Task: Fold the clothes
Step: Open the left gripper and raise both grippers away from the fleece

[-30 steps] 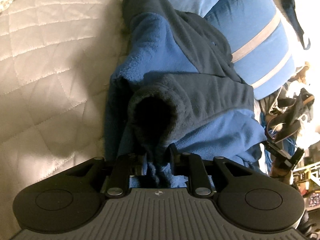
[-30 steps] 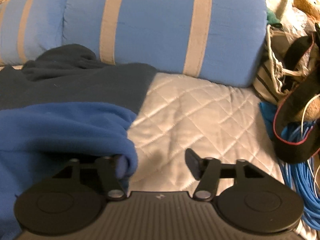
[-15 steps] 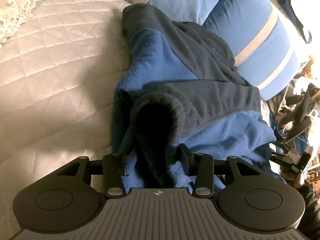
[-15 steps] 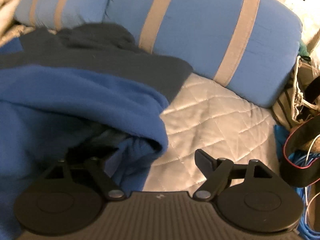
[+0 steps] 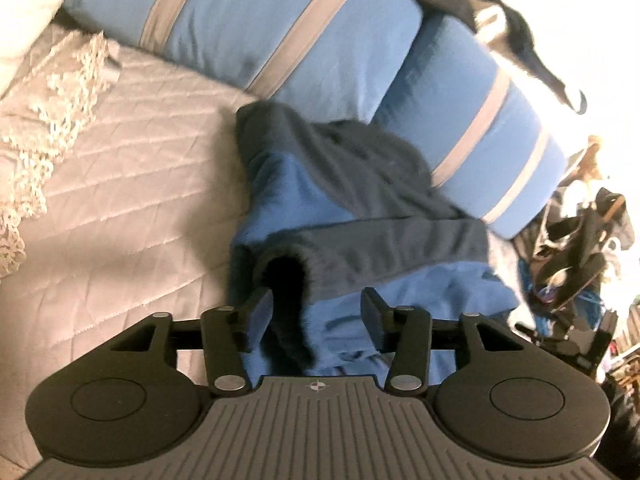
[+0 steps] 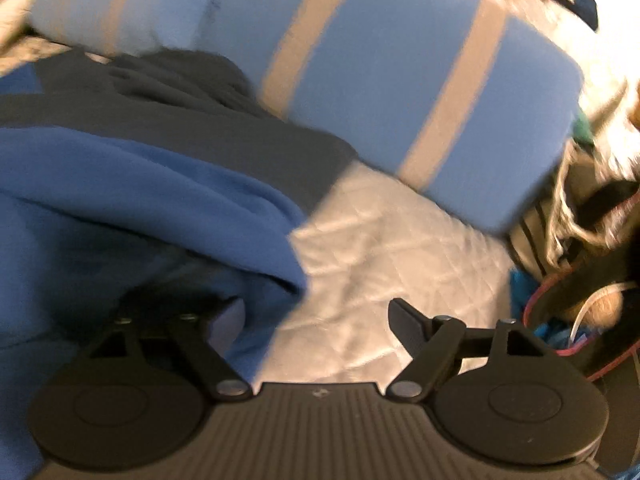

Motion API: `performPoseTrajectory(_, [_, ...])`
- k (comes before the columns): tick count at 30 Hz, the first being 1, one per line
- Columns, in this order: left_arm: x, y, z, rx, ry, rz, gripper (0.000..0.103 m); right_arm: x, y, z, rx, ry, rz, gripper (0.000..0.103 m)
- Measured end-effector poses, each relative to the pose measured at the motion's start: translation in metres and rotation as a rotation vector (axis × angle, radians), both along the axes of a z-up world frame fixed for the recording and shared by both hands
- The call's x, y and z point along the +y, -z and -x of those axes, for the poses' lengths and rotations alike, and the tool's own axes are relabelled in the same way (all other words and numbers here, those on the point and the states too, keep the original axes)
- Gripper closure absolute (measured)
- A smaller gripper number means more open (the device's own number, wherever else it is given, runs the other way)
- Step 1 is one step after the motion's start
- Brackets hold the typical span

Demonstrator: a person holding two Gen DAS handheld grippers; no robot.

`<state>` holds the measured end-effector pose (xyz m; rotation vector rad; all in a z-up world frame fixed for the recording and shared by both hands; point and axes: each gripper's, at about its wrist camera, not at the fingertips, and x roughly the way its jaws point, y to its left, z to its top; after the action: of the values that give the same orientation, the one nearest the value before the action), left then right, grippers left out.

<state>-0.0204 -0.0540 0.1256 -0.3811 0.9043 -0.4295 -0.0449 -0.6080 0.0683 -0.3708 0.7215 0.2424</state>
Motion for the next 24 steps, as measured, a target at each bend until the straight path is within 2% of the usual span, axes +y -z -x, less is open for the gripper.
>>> performPoseTrajectory(2, [-0.003, -0.007, 0.004, -0.021, 0.002, 0.017, 0.049, 0.001, -0.01, 0.01, 0.038, -0.098, -0.087, 0.026])
performPoseTrajectory(6, [-0.017, -0.011, 0.004, -0.038, 0.015, 0.032, 0.048, 0.007, -0.006, 0.006, 0.129, -0.226, -0.193, 0.03])
performPoseTrajectory(9, [-0.03, -0.01, 0.002, -0.039, 0.038, 0.006, 0.048, 0.013, -0.002, 0.001, 0.199, -0.318, -0.268, 0.034])
performPoseTrajectory(11, [-0.037, -0.009, 0.0, -0.039, 0.04, -0.03, 0.048, 0.02, 0.005, -0.005, 0.227, -0.339, -0.285, 0.055])
performPoseTrajectory(12, [-0.039, -0.008, -0.001, -0.039, 0.041, -0.043, 0.048, 0.023, 0.008, -0.008, 0.243, -0.338, -0.289, 0.076])
performPoseTrajectory(13, [-0.039, -0.008, 0.0, -0.039, 0.043, -0.046, 0.048, 0.025, 0.01, -0.009, 0.258, -0.331, -0.289, 0.087])
performPoseTrajectory(18, [-0.029, -0.007, 0.0, -0.039, 0.038, -0.037, 0.048, 0.026, -0.001, 0.001, 0.297, -0.333, -0.297, 0.092])
performPoseTrajectory(24, [-0.022, -0.006, -0.003, -0.029, 0.009, -0.014, 0.048, 0.019, -0.015, 0.015, 0.319, -0.359, -0.273, 0.093])
